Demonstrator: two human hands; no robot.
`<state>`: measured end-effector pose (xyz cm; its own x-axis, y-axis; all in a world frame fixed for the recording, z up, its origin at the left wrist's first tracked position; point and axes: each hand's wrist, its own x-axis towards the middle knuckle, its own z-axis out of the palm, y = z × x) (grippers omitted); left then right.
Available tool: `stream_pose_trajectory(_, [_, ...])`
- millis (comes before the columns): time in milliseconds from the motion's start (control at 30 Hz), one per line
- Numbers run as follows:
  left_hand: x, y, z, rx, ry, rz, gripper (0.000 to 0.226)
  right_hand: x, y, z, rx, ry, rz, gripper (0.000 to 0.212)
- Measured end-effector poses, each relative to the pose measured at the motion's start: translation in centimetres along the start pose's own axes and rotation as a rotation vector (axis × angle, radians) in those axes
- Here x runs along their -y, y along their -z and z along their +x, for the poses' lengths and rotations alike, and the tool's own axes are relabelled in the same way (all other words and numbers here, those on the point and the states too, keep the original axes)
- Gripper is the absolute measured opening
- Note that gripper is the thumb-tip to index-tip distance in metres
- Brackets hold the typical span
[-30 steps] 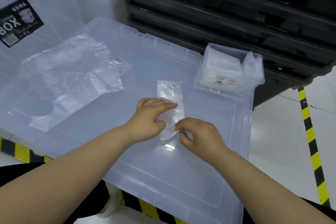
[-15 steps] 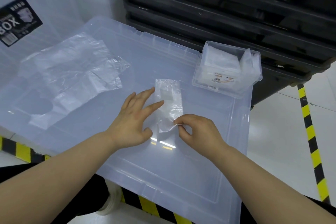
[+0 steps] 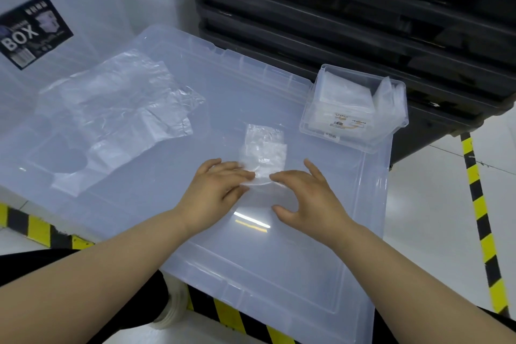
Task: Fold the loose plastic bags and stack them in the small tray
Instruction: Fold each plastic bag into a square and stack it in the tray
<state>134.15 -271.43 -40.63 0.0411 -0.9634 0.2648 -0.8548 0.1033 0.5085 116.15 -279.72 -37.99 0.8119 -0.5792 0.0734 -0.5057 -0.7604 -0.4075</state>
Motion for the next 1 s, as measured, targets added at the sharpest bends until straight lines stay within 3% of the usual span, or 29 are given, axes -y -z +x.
stream_pose_trajectory(100, [-1.0,0.6,0.1,-0.032,0.122,-0.129,0.043,0.3,0.1,0.1,-0.002,-0.044,0.004,0.040])
stream_pose_trajectory(200, [-1.7,1.1,0.4,0.186,0.319,-0.274,0.034,1.0,0.2,0.2,-0.031,-0.185,0.129,0.018])
stream_pose_trajectory(300, [-2.2,1.5,1.2,0.218,0.507,-0.481,0.029,0.9,0.2,0.4,-0.006,-0.298,0.322,0.010])
stream_pose_trajectory(400, [-2.5,1.9,1.9,0.201,0.672,-0.533,0.035,1.2,0.4,1.2,-0.046,-0.396,0.470,0.030])
stream_pose_trajectory(500, [-2.5,2.3,2.3,0.198,0.764,-0.548,0.034,1.3,0.3,2.2,-0.042,-0.470,0.513,0.034])
stream_pose_trajectory(667, [-2.8,3.0,2.5,0.252,0.880,-0.570,0.018,1.8,-0.2,3.9,0.005,-0.543,0.466,0.010])
stream_pose_trajectory(767, [-3.3,3.4,2.2,0.260,0.969,-0.775,0.007,2.4,-0.2,4.6,0.039,-0.538,0.333,0.019])
stream_pose_trajectory(1000, [-3.7,4.1,0.9,0.084,1.089,-0.992,0.053,2.8,-0.9,4.7,0.010,-0.550,0.196,0.025])
